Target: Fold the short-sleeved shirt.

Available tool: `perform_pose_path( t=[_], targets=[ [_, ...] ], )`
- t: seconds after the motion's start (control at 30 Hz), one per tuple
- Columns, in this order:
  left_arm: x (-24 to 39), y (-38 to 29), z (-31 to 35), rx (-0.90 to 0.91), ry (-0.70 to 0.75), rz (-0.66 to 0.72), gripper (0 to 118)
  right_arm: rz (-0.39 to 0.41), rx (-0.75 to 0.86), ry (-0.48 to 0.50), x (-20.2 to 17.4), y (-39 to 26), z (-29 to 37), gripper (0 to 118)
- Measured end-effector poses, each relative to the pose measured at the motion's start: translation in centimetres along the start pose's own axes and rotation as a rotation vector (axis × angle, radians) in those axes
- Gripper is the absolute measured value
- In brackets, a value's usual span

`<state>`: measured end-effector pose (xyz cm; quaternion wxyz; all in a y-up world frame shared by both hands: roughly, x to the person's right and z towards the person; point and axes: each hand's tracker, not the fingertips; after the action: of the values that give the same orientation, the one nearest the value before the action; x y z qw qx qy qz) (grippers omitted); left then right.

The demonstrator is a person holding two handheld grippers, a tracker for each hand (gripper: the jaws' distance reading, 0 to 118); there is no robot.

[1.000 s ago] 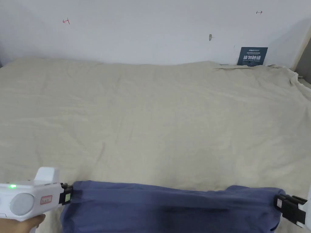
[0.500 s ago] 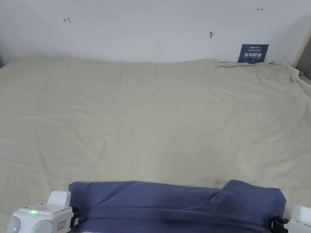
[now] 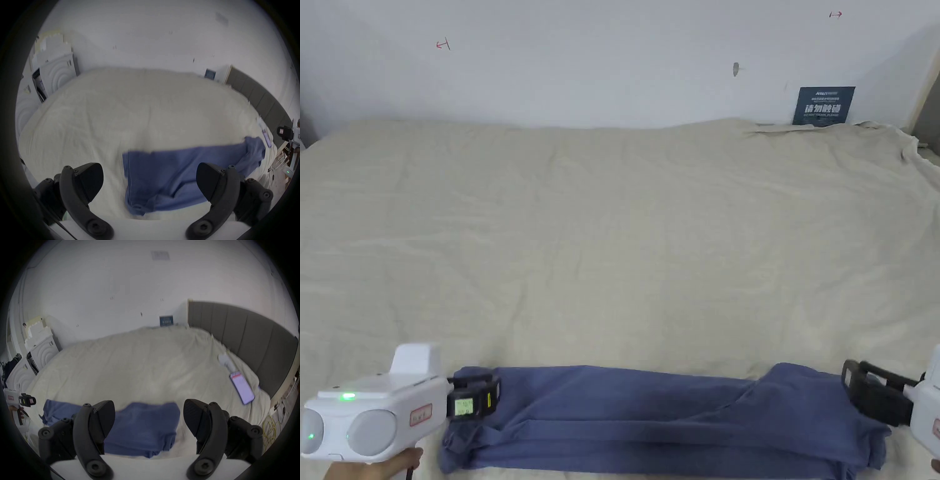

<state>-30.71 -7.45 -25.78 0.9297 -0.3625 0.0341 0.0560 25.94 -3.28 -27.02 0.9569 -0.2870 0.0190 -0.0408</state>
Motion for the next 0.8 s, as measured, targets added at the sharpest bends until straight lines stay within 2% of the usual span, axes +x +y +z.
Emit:
perform_pose_path(
  t=[0.13,0.27,0.3,0.4,0.43,0.47,0.5,0.53,0.67,0.8],
  targets=[
    [0.9,2.4,2.4,0.157,0.034,0.008,117,0.049,0.119,-0.011,-1.8,2.3,1.9,90],
    [1.6,3.3,3.3,0.227,0.012,-0.018,114,0.098,0.2,-0.03,-3.5,3.0,2.7,90],
    [1.9,3.3,3.4,0.255,0.028,-0.013,109,0.11,0.226,-0.046,-4.0,3.0,2.9,90],
    [2.9,2.8,3.5,0.338,0.045,-0.03,72,0.138,0.295,-0.082,-5.2,2.5,3.2,89],
    [3.3,2.6,3.5,0.343,0.056,-0.029,57,0.152,0.31,-0.106,-5.6,2.3,3.3,83],
    [3.6,2.3,3.5,0.36,0.068,-0.032,44,0.162,0.316,-0.11,-6.2,2.2,3.6,69],
    [3.9,2.0,3.5,0.376,0.076,-0.045,23,0.154,0.326,-0.106,-6.5,2.0,3.7,43],
    [4.2,1.7,3.5,0.397,0.076,-0.058,0,0.141,0.341,-0.114,-6.7,1.8,3.9,0],
    [4.5,1.6,3.7,0.416,0.028,-0.065,0,0.1,0.34,-0.082,-6.6,1.9,3.8,0],
    [4.6,1.9,3.3,0.382,0.023,-0.085,0,0.117,0.343,-0.098,-6.9,1.9,3.5,0]
  ],
)
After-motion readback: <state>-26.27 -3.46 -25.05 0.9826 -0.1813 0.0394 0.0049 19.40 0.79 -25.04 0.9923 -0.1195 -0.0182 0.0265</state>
